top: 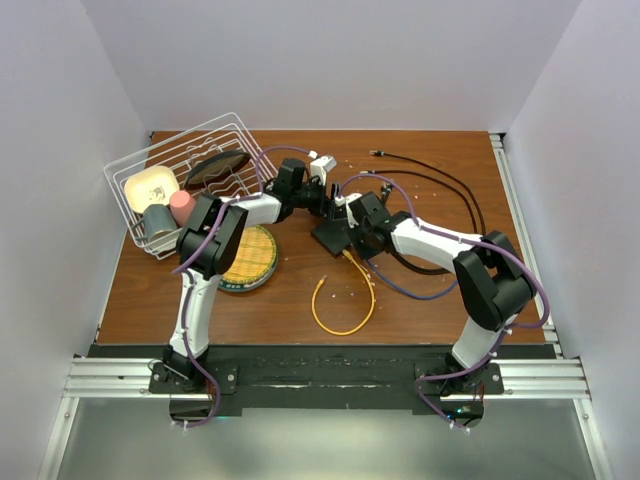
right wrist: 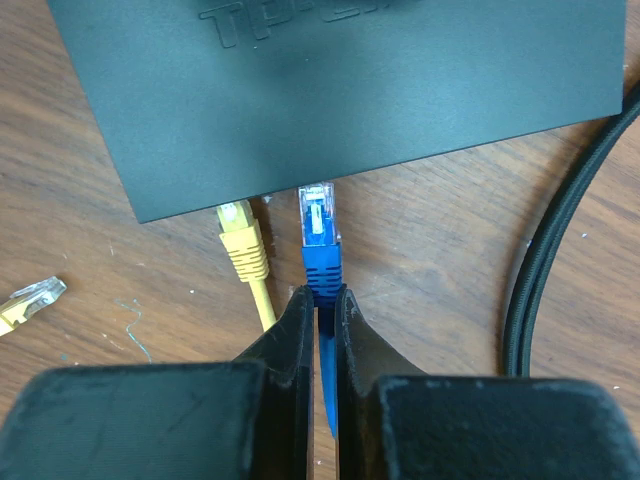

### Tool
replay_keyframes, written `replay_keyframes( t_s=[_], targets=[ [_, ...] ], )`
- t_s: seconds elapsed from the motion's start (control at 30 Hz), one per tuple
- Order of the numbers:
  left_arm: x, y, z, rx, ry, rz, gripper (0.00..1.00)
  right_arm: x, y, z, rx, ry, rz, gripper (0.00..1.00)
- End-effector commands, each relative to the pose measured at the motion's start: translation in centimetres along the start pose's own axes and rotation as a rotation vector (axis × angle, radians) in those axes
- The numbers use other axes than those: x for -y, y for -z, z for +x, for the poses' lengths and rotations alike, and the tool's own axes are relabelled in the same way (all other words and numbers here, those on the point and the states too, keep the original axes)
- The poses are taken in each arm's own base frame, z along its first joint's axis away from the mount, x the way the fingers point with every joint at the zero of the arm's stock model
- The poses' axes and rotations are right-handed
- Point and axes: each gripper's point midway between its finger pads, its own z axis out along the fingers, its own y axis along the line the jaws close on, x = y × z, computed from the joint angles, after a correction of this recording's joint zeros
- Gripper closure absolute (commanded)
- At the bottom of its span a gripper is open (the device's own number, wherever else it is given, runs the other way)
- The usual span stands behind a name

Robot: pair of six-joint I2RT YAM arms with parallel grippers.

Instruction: Insert the plug into the switch port

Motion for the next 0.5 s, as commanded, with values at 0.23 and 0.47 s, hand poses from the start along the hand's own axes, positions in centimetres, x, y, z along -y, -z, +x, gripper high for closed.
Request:
replay_keyframes(
  t_s=[0.23,0.47],
  targets=[
    [0.04,0.21,0.22,-0.002,-0.003,0.026,0.28,-1.20,0.19,-1.92,0.095,0.007,-0.022,1.00],
    [0.48,0.51,0.38,-0.001,0.001,0.044,0.31,-1.08,0.17,-2.17,0.120,0.000,-0.015,1.00]
  ],
)
